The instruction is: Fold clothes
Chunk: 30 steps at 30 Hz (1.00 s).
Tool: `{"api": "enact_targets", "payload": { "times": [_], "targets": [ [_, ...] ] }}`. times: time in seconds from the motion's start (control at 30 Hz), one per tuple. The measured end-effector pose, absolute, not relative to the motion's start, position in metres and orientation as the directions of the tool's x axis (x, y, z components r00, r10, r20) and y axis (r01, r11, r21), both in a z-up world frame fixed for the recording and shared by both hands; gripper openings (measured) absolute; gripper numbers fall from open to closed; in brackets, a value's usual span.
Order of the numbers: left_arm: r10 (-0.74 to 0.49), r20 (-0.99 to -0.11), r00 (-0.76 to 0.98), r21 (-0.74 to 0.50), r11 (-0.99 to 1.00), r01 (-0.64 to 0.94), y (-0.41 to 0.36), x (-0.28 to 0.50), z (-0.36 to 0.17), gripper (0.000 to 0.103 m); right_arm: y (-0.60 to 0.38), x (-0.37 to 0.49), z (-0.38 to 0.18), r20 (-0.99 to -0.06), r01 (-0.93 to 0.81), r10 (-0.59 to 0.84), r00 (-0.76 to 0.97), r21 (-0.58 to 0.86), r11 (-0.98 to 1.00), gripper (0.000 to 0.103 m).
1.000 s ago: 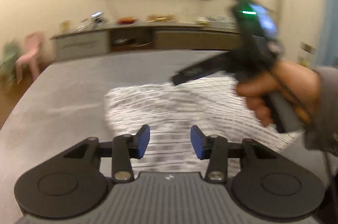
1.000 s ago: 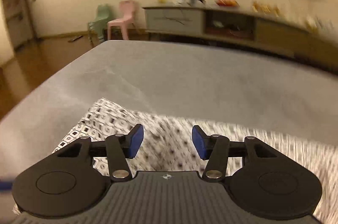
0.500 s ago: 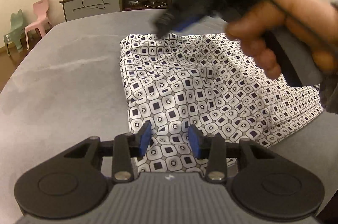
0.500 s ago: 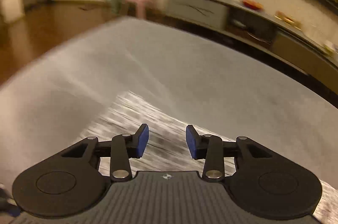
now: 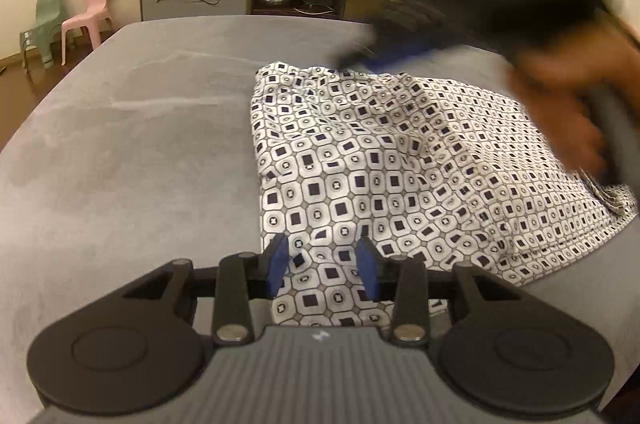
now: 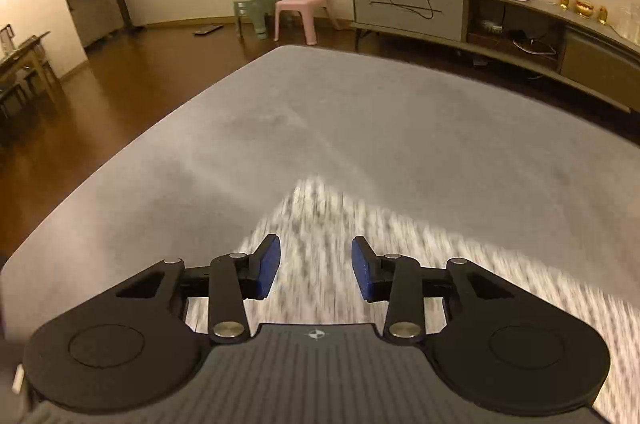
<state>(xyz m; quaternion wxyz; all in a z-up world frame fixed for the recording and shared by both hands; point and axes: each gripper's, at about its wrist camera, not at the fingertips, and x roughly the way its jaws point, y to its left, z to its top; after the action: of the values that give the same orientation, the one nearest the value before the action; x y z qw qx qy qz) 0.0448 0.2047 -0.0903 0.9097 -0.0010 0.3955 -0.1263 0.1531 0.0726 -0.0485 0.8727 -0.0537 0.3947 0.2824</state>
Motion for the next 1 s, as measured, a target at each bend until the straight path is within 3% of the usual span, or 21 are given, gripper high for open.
{"api": "enact_targets", "payload": {
  "times": [0.13,0.43,0.77,1.0],
  "targets": [
    [-0.211,-0.722,0.659,-0.084,0.972,0.219,0.202,0.047,-0.089,0.038,0.044,0.107,-0.066,-0.729,-0.563,0.472,0.496,0.144,0.814,0.041],
    [-0.195,-0.72,0.666,-0.074,0.976,0.205,0.206,0.044,-0.086,0.038,0.043,0.051,-0.082,-0.702,-0.64,0.421,0.575,-0.065,0.766,0.041],
    [-0.168,-0.722,0.672,-0.055,0.981,0.185,0.202,0.045,-0.086,0.037,-0.022,0.022,-0.067,-0.686,-0.564,0.438,0.582,0.047,0.824,0.042],
    [-0.206,-0.635,0.744,-0.062,0.974,0.217,0.184,0.03,-0.051,0.037,-0.103,-0.008,-0.051,-0.654,-0.479,0.381,0.654,0.032,0.877,0.045]
  ]
}}
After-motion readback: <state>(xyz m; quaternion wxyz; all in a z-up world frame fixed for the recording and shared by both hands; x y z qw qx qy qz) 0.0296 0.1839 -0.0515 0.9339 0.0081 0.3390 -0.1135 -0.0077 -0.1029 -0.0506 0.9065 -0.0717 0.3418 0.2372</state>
